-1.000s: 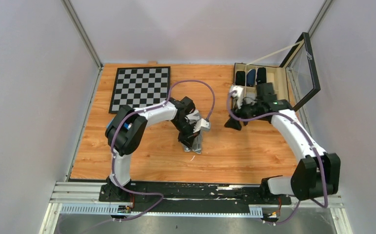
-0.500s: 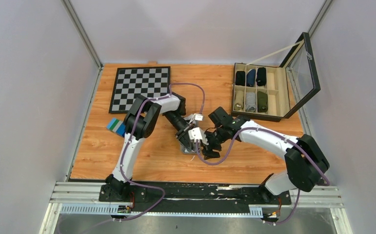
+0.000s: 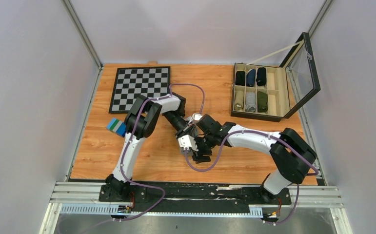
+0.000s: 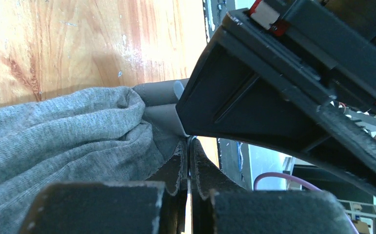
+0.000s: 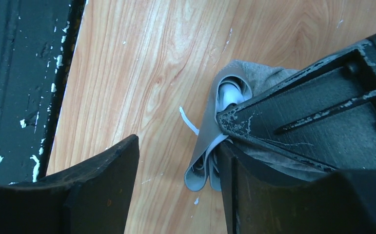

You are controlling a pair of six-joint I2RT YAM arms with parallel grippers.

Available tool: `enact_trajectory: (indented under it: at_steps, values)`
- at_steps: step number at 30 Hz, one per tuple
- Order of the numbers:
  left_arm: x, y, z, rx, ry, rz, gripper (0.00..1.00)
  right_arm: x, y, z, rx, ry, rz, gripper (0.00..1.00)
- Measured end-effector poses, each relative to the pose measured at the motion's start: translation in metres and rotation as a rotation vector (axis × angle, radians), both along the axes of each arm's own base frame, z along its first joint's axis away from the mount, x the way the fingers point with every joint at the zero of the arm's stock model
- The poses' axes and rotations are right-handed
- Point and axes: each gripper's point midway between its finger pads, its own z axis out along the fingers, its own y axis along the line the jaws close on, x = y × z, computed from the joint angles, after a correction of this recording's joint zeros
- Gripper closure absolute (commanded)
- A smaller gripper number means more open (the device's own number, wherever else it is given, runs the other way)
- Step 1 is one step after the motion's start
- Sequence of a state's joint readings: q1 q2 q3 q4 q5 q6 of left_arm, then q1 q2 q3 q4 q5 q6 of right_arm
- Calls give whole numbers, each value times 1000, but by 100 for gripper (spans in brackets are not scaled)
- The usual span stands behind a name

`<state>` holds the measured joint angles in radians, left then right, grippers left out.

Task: Roll the underwear
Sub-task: Roll the underwear to the center of the board.

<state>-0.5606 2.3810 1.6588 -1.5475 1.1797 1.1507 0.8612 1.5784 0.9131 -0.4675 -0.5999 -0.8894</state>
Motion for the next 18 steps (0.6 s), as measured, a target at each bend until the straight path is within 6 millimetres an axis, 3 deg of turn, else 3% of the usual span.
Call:
enact_trajectory:
  at_steps: [8, 10, 13, 18]
  values:
    - [0, 1, -1, 1, -1, -3, 100, 5, 9, -9, -19, 7, -26, 90]
    - [-1, 2, -1, 6, -2, -8, 100, 8, 12, -10, -26, 15, -38, 97]
    - [0, 3, -2, 11, -1, -8, 94, 9, 14, -11, -40, 33, -49, 100]
    - [2, 7, -6, 72, 29, 55, 74, 9, 15, -10, -59, 69, -55, 100]
